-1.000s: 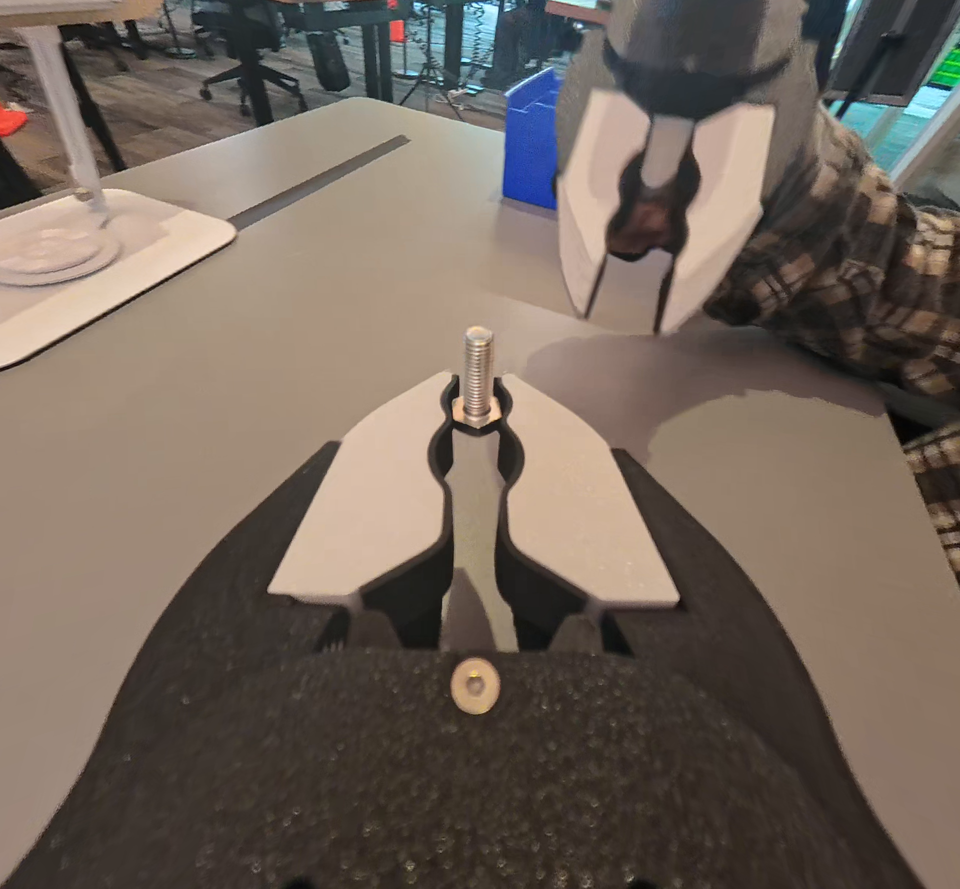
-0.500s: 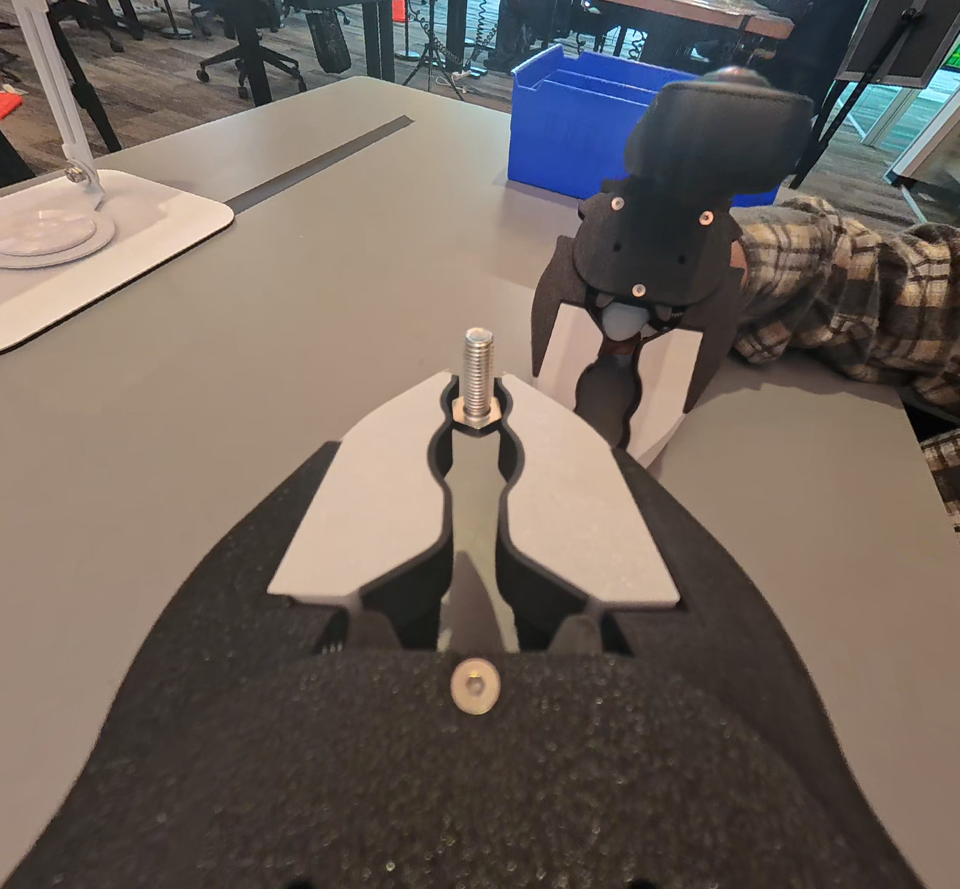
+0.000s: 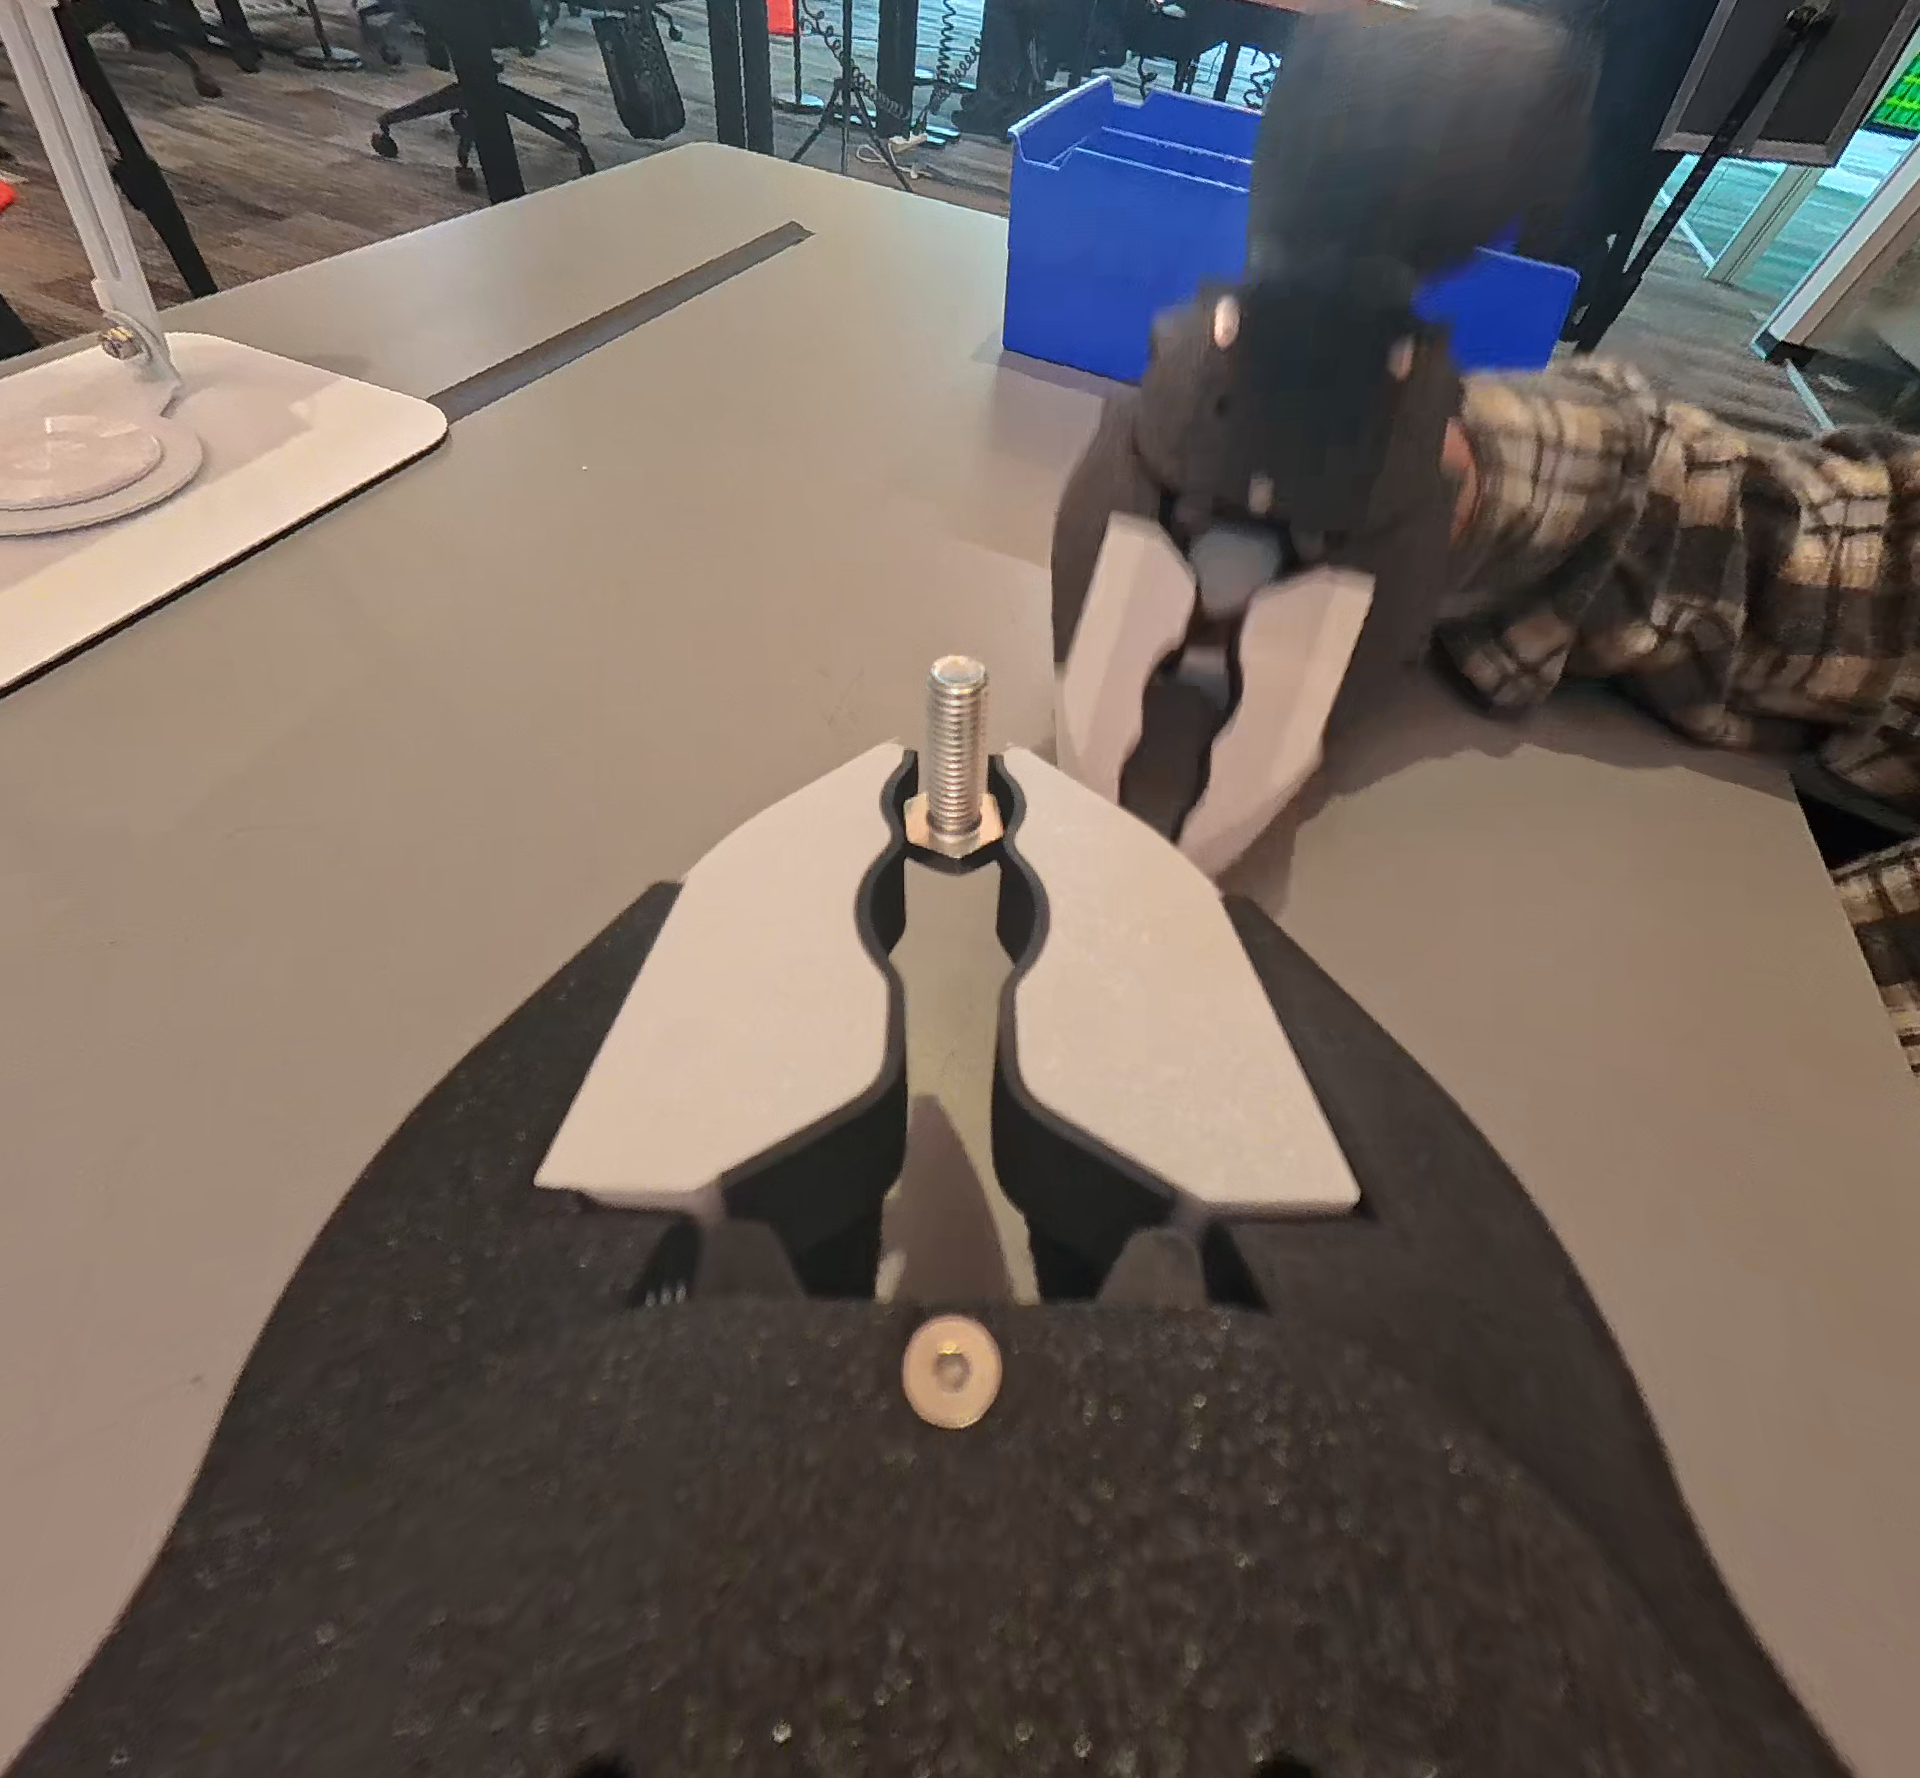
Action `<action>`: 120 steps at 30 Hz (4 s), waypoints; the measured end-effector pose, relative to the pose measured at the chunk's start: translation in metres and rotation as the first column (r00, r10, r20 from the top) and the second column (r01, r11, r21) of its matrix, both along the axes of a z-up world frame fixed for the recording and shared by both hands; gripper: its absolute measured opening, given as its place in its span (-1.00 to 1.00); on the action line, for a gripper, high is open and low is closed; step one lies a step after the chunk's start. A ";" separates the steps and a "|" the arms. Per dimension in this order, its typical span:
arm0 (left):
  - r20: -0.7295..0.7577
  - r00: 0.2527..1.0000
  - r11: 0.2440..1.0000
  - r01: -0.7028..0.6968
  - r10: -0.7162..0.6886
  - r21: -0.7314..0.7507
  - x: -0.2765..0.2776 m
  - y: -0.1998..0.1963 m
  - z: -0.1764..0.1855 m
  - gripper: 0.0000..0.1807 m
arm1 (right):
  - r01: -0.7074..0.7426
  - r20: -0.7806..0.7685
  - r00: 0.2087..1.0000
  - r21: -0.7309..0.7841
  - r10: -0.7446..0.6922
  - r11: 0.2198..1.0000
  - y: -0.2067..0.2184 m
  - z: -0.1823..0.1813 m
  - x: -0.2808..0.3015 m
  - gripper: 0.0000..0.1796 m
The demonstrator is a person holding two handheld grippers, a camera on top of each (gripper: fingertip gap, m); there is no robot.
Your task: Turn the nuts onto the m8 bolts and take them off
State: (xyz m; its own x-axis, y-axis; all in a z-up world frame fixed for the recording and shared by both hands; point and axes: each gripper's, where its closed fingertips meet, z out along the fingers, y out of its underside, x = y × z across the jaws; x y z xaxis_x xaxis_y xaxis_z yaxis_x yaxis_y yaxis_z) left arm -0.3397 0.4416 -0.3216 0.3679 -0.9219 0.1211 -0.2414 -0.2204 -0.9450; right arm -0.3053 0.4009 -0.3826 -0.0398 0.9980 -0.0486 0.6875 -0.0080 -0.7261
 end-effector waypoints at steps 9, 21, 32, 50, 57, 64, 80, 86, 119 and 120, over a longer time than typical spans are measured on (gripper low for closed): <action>-0.048 0.997 0.998 0.056 -0.054 0.024 0.016 -0.013 -0.004 -0.87 | -0.062 -0.063 0.996 0.117 0.070 0.991 0.018 0.114 -0.013 -0.83; -0.100 0.992 0.996 0.078 -0.073 0.049 0.022 -0.019 -0.008 -0.87 | -0.143 0.005 0.990 0.078 0.143 0.987 0.013 0.100 -0.039 -0.83; -0.114 0.991 0.996 0.081 -0.076 0.045 0.023 -0.019 -0.011 -0.87 | -0.149 0.023 0.989 0.062 0.148 0.987 0.013 0.091 -0.037 -0.83; -0.110 0.990 0.995 0.089 -0.084 0.040 0.023 -0.021 -0.011 -0.87 | -0.157 0.017 0.988 0.055 0.156 0.986 0.012 0.091 -0.038 -0.81; -0.112 0.990 0.995 0.089 -0.084 0.038 0.023 -0.021 -0.011 -0.87 | -0.142 -0.025 0.989 0.061 0.144 0.988 0.014 0.099 -0.034 -0.76; -0.101 0.992 0.996 0.085 -0.081 0.041 0.022 -0.021 -0.009 -0.87 | -0.018 -0.389 0.921 -0.056 -0.006 0.998 0.024 0.126 -0.037 -0.74; -0.069 0.995 0.996 0.080 -0.078 0.027 0.021 -0.020 -0.006 -0.87 | 0.061 -0.563 0.820 -0.093 -0.103 0.994 0.034 0.111 -0.042 -0.76; -0.070 0.995 0.996 0.080 -0.078 0.029 0.021 -0.020 -0.006 -0.87 | 0.058 -0.524 0.847 -0.081 -0.092 0.995 0.033 0.102 -0.045 -0.75; -0.072 0.995 0.997 0.077 -0.075 0.029 0.020 -0.019 -0.006 -0.87 | 0.036 -0.494 0.868 -0.050 -0.056 0.998 0.029 0.104 -0.048 -0.77; -0.071 0.995 0.997 0.077 -0.075 0.029 0.020 -0.019 -0.006 -0.87 | 0.037 -0.493 0.868 -0.050 -0.056 0.998 0.029 0.103 -0.048 -0.76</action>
State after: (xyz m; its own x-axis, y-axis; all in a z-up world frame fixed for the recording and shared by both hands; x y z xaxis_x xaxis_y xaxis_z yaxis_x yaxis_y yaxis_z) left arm -0.3197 0.4224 -0.3274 0.3032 -0.9505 0.0680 -0.3218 -0.1693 -0.9316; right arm -0.3530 0.4297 -0.2793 -0.0221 0.9971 -0.0724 0.2378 -0.0650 -0.9691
